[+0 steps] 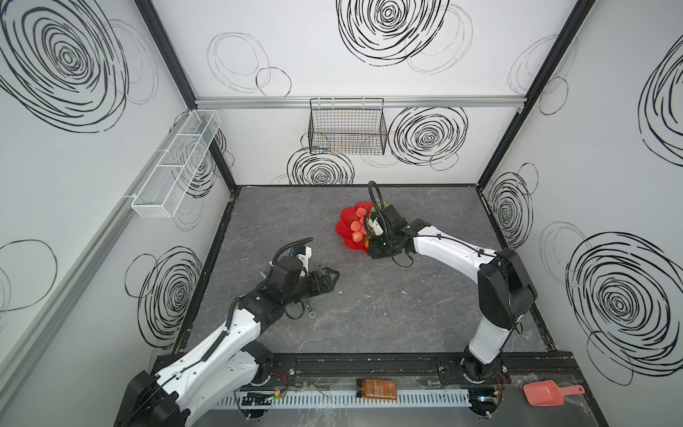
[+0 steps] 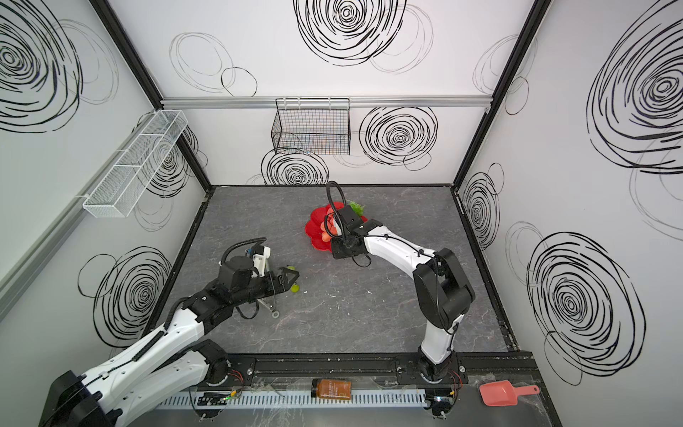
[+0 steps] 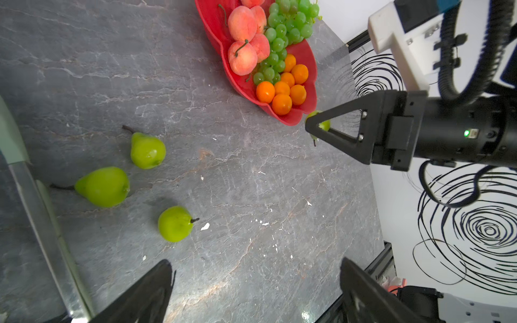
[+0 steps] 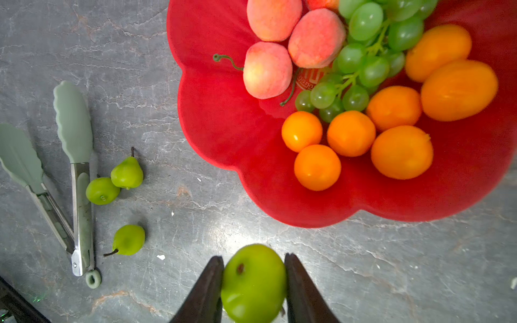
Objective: Arrange fruit in a fruit bowl
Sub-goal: Place the fruit in the fruit bowl.
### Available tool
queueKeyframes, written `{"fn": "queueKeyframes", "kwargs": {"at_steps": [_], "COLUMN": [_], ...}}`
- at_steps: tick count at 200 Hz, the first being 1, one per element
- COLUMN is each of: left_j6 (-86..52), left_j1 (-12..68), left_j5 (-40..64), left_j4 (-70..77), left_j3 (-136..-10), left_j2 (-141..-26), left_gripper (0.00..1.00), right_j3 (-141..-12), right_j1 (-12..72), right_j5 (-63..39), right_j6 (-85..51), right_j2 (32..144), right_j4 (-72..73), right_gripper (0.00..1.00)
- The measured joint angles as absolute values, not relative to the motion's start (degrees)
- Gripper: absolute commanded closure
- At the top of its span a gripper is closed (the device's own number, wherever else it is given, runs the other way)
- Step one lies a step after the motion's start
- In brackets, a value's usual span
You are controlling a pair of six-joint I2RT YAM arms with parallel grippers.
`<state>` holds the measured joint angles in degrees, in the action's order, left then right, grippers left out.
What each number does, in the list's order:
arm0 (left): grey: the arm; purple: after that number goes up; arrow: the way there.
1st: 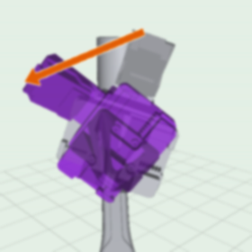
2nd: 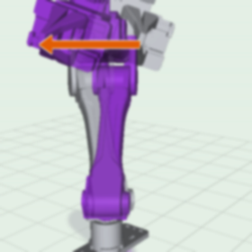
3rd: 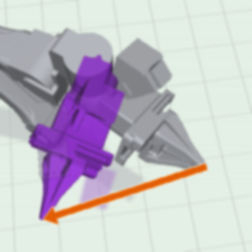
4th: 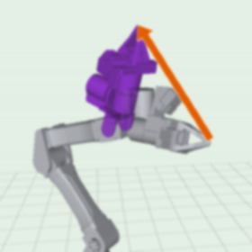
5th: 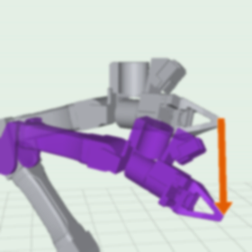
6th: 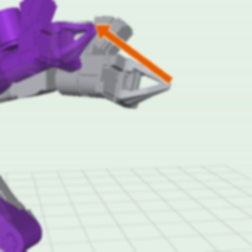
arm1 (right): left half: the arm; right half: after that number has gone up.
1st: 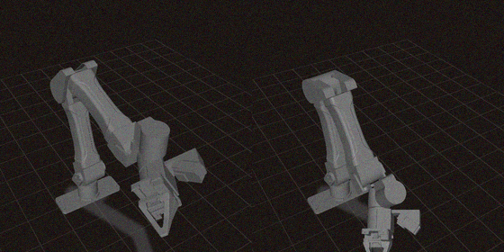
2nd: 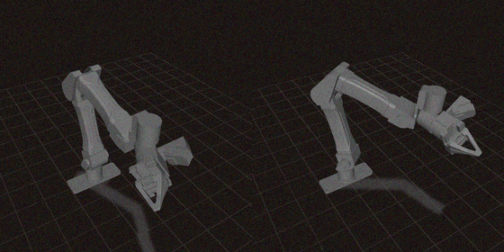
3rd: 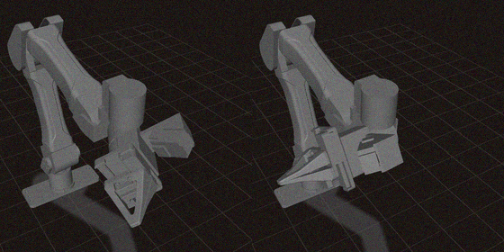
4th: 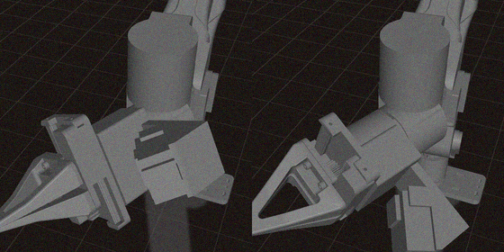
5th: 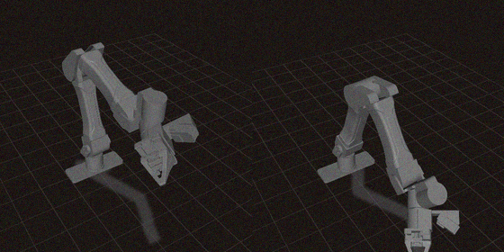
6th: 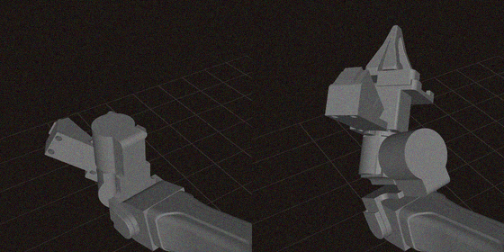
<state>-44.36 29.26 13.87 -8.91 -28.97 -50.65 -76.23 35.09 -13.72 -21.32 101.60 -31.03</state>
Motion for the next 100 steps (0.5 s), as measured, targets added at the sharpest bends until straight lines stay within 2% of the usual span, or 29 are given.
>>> {"fn": "queueKeyframes", "kwargs": {"at_steps": [45,100], "left_j6": [-43.7,-42.8], "left_j1": [28.7,24.9], "left_j5": [14.2,15.9], "left_j4": [-6.6,-4.3], "left_j3": [-31.3,-33.2], "left_j2": [-55.2,-58.5], "left_gripper": [0.04,0.04], "right_j3": [-80.9,-88.4], "right_j1": [34.2,34.0], "right_j5": [-14.1,-14.4], "right_j6": [-19.9,-18.5], "right_j2": [104.2,112.4], "right_j4": [-32.1,-33.2], "right_gripper": [0.63,0.63]}}
